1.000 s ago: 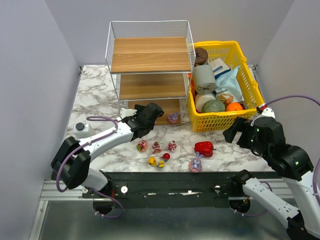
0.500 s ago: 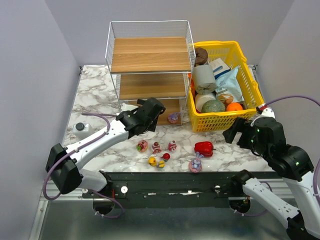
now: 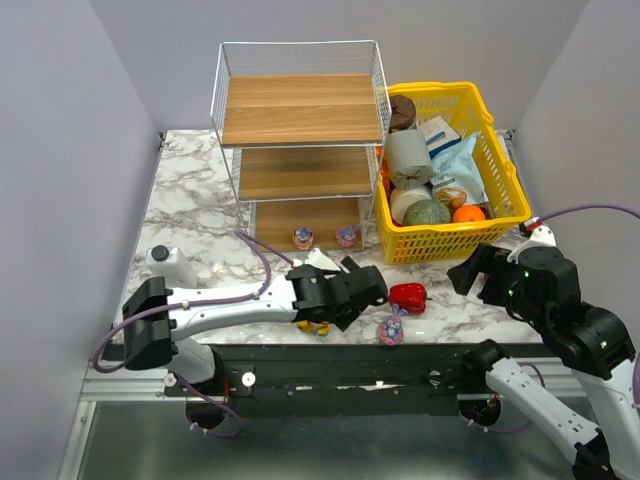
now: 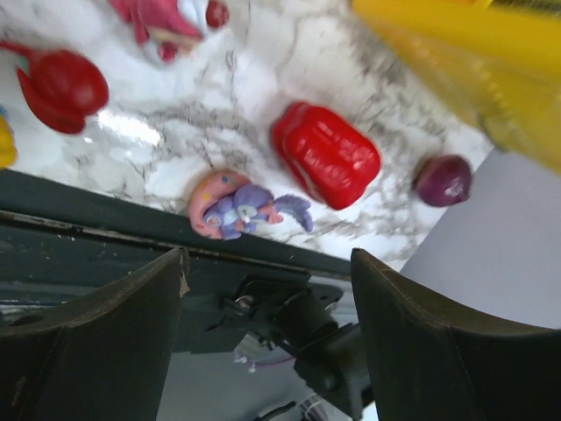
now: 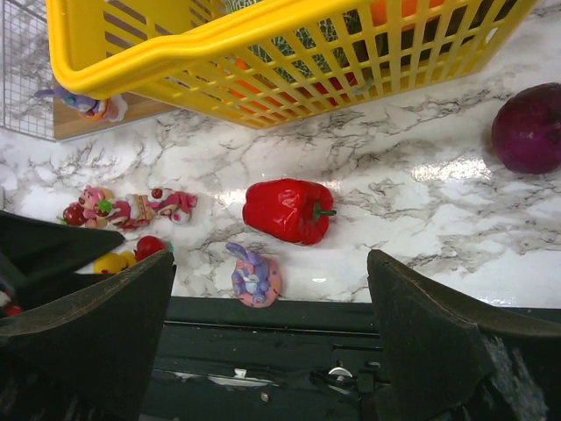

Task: Place and organize the plastic toys onto the shelf

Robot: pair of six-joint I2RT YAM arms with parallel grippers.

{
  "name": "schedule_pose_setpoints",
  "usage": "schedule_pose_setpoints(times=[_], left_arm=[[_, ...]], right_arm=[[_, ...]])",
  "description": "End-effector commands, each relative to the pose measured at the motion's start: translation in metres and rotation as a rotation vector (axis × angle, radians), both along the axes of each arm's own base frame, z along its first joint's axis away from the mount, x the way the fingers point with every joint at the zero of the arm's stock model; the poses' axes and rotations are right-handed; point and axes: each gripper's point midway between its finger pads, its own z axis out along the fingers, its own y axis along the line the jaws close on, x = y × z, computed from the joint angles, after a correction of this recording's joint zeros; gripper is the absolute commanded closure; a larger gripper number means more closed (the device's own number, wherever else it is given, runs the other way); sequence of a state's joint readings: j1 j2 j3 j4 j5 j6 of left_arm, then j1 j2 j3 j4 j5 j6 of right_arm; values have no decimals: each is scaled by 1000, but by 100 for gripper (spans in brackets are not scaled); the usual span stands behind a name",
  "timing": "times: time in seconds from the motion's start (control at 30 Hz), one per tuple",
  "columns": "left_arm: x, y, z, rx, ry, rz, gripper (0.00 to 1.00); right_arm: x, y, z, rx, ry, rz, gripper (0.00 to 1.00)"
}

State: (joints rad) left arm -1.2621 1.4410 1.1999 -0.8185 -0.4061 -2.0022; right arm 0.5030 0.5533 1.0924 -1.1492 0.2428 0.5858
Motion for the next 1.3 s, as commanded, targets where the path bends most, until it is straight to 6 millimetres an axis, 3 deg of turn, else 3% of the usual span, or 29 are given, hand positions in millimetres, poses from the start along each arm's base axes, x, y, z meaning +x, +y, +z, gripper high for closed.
schedule_pose_setpoints(times=[0.0, 0.17, 0.3, 0.47, 0.5, 0.63, 0.7, 0.8, 1.0, 1.27], left_arm=[[-21, -45, -11, -84, 52, -18, 19], [-28, -69, -34, -48, 65, -82, 26], [-20, -76, -38, 34, -91, -183, 30], [-26, -74, -44, 242, -261, -385, 27], [-23, -81, -38, 259, -314, -410, 28], [-23, -73, -41, 490, -375, -521, 25], [-28, -64, -50, 627, -385, -584, 21], [-31, -63, -67, 696, -403, -673, 18], [-37, -51, -91, 640, -403, -686, 18], [-41, -78, -101, 570, -480, -792, 18]], right_arm=[[-7, 1, -4, 6, -4, 27, 2], [-14, -4, -9, -12, -25, 48, 2], [-24, -4, -11, -12, -39, 95, 2], [-28, -3, -13, -32, -25, 124, 1], [-29, -3, -14, -35, -22, 130, 1], [-31, -1, -17, -40, -11, 154, 1], [-32, 0, -18, -40, -7, 168, 1], [-34, 0, -17, -45, -8, 178, 0], [-36, -1, -16, -54, 5, 185, 0], [-39, -2, -21, -58, 26, 184, 0]])
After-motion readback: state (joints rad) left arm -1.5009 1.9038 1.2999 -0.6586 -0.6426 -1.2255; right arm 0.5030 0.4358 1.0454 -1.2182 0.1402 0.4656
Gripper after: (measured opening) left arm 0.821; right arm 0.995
